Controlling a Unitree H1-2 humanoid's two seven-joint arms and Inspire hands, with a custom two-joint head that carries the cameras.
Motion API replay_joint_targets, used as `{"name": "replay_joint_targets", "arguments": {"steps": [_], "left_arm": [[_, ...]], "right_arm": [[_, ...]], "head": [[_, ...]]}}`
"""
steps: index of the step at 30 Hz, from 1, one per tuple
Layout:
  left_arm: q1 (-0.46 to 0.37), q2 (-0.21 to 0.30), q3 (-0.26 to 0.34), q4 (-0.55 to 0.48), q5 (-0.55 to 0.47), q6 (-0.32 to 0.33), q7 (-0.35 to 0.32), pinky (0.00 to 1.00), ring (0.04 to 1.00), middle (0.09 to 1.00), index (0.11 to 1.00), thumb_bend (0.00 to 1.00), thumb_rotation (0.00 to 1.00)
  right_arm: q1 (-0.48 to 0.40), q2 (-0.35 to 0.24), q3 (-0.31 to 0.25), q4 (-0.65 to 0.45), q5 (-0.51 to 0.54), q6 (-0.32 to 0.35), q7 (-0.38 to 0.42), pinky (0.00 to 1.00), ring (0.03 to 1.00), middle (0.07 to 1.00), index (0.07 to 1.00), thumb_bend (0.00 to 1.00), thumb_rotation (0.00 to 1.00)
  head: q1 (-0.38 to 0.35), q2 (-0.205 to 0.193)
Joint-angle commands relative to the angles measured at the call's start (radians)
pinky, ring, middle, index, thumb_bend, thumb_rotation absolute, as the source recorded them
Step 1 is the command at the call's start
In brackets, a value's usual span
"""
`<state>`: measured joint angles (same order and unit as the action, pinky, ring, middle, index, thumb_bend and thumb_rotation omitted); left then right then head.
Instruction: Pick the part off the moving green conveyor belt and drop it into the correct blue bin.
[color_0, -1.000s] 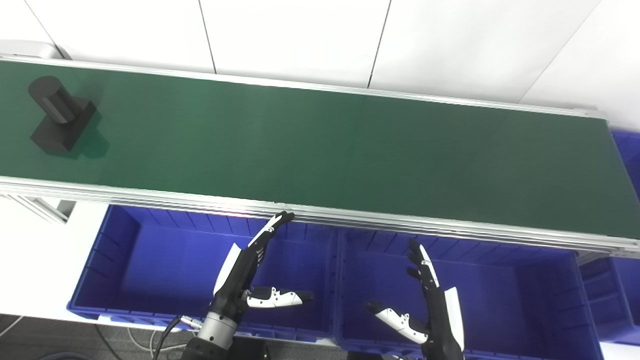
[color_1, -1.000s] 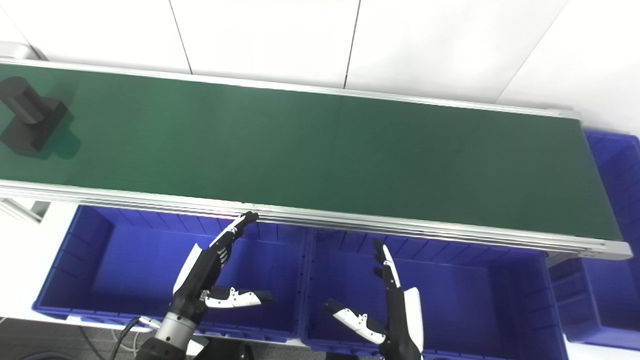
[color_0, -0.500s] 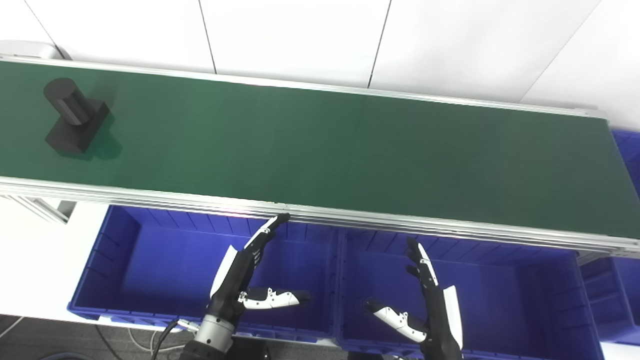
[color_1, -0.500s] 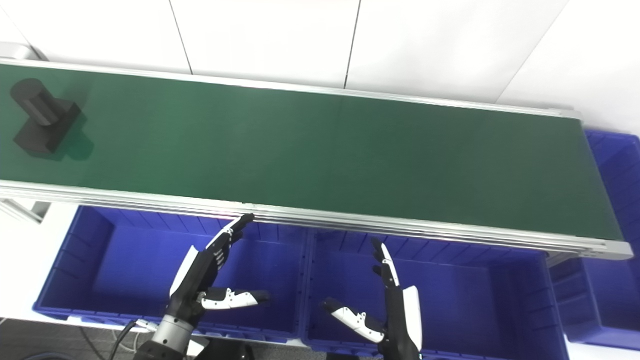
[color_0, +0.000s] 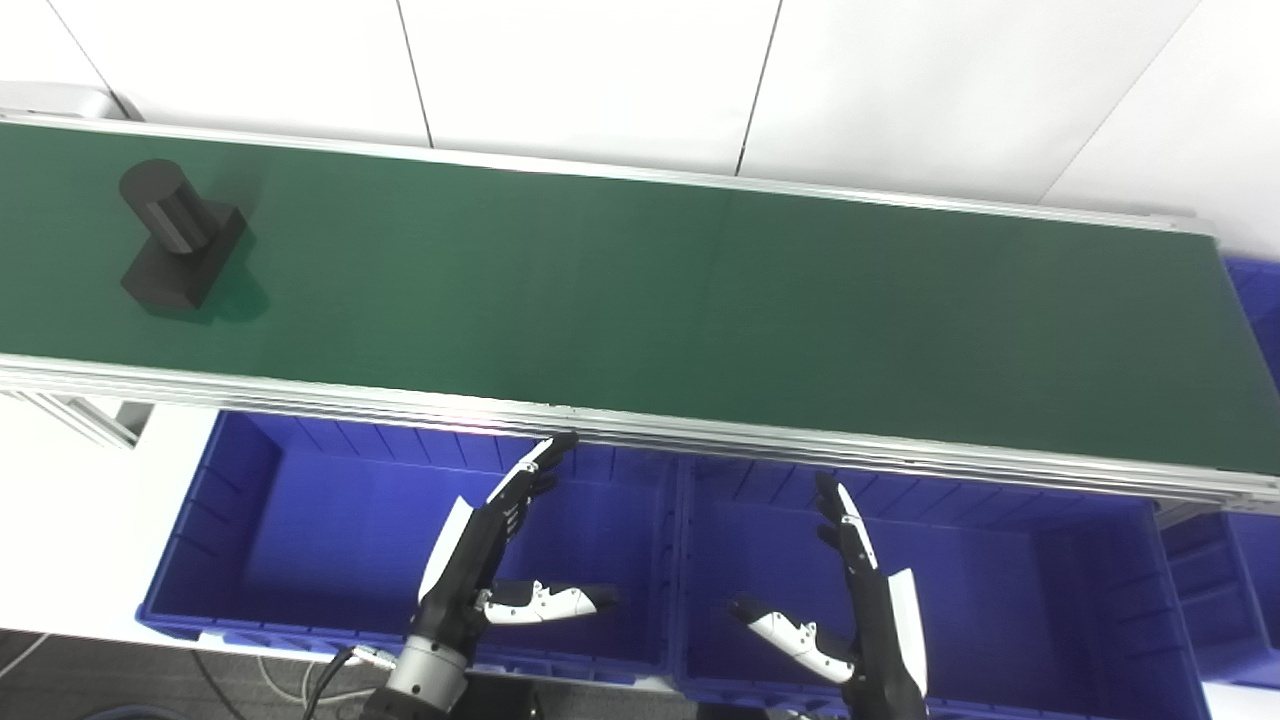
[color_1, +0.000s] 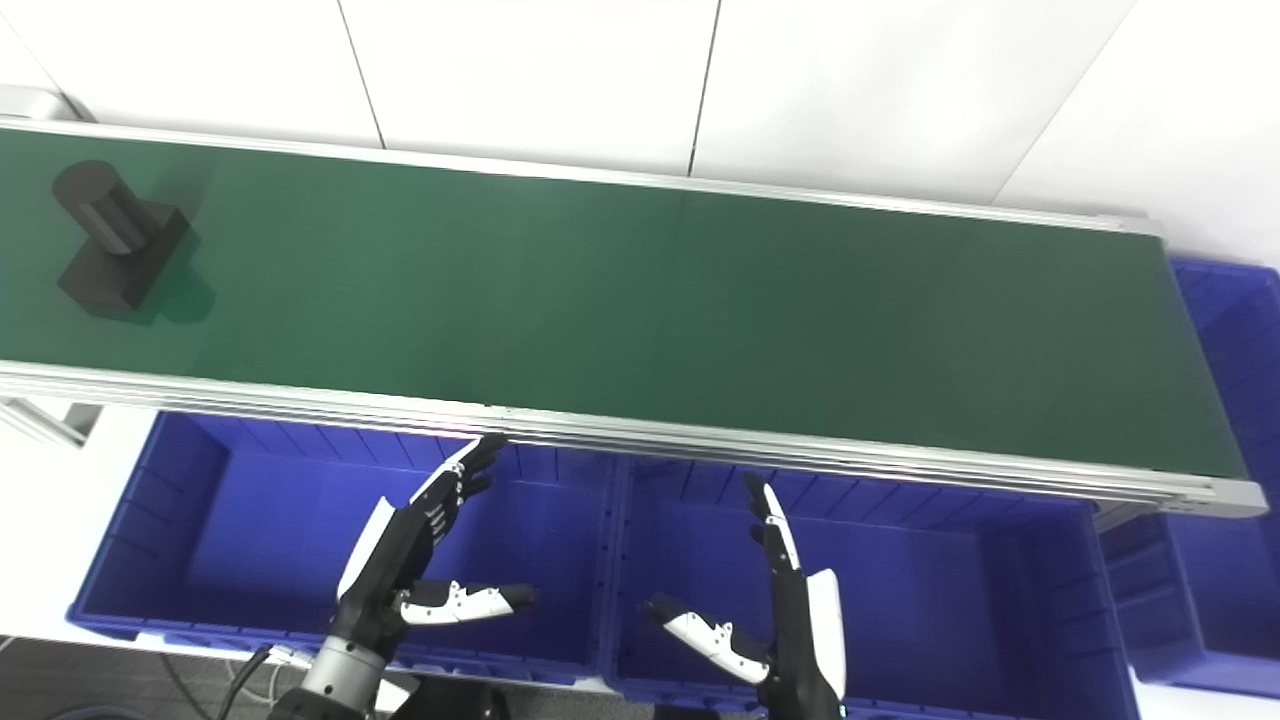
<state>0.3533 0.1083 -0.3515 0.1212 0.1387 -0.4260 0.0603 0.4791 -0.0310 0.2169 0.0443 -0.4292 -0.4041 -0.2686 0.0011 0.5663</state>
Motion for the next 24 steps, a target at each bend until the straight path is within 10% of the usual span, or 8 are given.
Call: {"name": "replay_joint_targets", "arguments": {"steps": [1,13,24], "left_arm": [[-0.003,-0.007,-0.009,-0.004,0.027,-0.044,0.019,0.84,0.907,0.926,0.867,0.79,0.21],[-0.028,-0.032,-0.052,0.047,0.052,-0.044,0.093,0.67,0.798,0.834,0.798,0.86,0.13],[-0.035,-0.022,-0.088,0.048,0.056,-0.044,0.134,0.64,0.768,0.823,0.791,0.85,0.14]], "right_arm": [[-0.006,-0.035,0.035,-0.03,-0.016,-0.066,-0.085,0.8,0.881,0.929,0.945,0.81,0.51],[-0.022,-0.122,0.114,-0.183,-0.04,-0.066,-0.231,0.86,0.897,0.901,0.95,0.79,0.43],[-0.103,-0.185,0.169,-0.25,-0.021,-0.066,-0.264,0.83,0.873,0.91,0.996,0.76,0.44]], "head": [[0.04,-0.023],[0.163,-0.119],[0.154,-0.11]]}}
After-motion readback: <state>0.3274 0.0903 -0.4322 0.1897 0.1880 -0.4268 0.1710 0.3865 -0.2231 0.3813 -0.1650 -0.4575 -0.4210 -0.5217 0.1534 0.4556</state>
